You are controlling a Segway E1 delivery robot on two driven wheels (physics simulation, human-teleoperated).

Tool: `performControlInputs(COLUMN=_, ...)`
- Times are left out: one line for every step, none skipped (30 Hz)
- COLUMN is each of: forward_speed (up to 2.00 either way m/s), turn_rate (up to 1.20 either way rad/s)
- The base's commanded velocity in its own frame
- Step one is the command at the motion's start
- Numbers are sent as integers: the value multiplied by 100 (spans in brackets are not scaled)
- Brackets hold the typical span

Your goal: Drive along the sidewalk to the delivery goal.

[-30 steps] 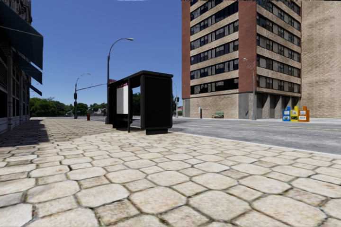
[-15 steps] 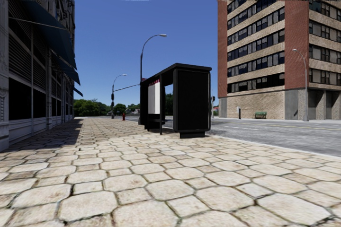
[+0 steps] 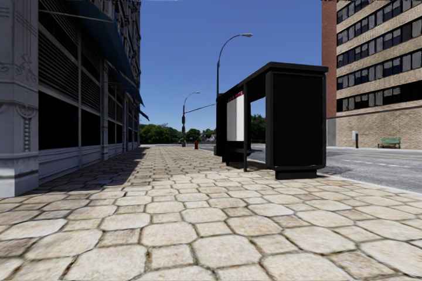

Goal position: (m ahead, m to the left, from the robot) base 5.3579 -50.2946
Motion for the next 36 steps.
performControlInputs(forward_speed=200, turn_rate=49)
performControlInputs(forward_speed=200, turn_rate=49)
performControlInputs(forward_speed=200, turn_rate=49)
performControlInputs(forward_speed=200, turn_rate=49)
performControlInputs(forward_speed=200, turn_rate=49)
performControlInputs(forward_speed=200, turn_rate=49)
performControlInputs(forward_speed=200, turn_rate=49)
performControlInputs(forward_speed=200, turn_rate=49)
performControlInputs(forward_speed=200, turn_rate=49)
performControlInputs(forward_speed=200, turn_rate=49)
performControlInputs(forward_speed=200, turn_rate=49)
performControlInputs(forward_speed=200, turn_rate=49)
performControlInputs(forward_speed=200, turn_rate=49)
performControlInputs(forward_speed=200, turn_rate=49)
performControlInputs(forward_speed=200, turn_rate=49)
performControlInputs(forward_speed=200, turn_rate=49)
performControlInputs(forward_speed=200, turn_rate=49)
performControlInputs(forward_speed=200, turn_rate=49)
performControlInputs(forward_speed=200, turn_rate=49)
performControlInputs(forward_speed=200, turn_rate=49)
performControlInputs(forward_speed=200, turn_rate=0)
performControlInputs(forward_speed=200, turn_rate=0)
performControlInputs(forward_speed=200, turn_rate=0)
performControlInputs(forward_speed=200, turn_rate=0)
performControlInputs(forward_speed=200, turn_rate=0)
performControlInputs(forward_speed=200, turn_rate=0)
performControlInputs(forward_speed=200, turn_rate=0)
performControlInputs(forward_speed=200, turn_rate=0)
performControlInputs(forward_speed=200, turn_rate=0)
performControlInputs(forward_speed=200, turn_rate=0)
performControlInputs(forward_speed=200, turn_rate=0)
performControlInputs(forward_speed=200, turn_rate=0)
performControlInputs(forward_speed=200, turn_rate=0)
performControlInputs(forward_speed=200, turn_rate=0)
performControlInputs(forward_speed=200, turn_rate=0)
performControlInputs(forward_speed=200, turn_rate=0)
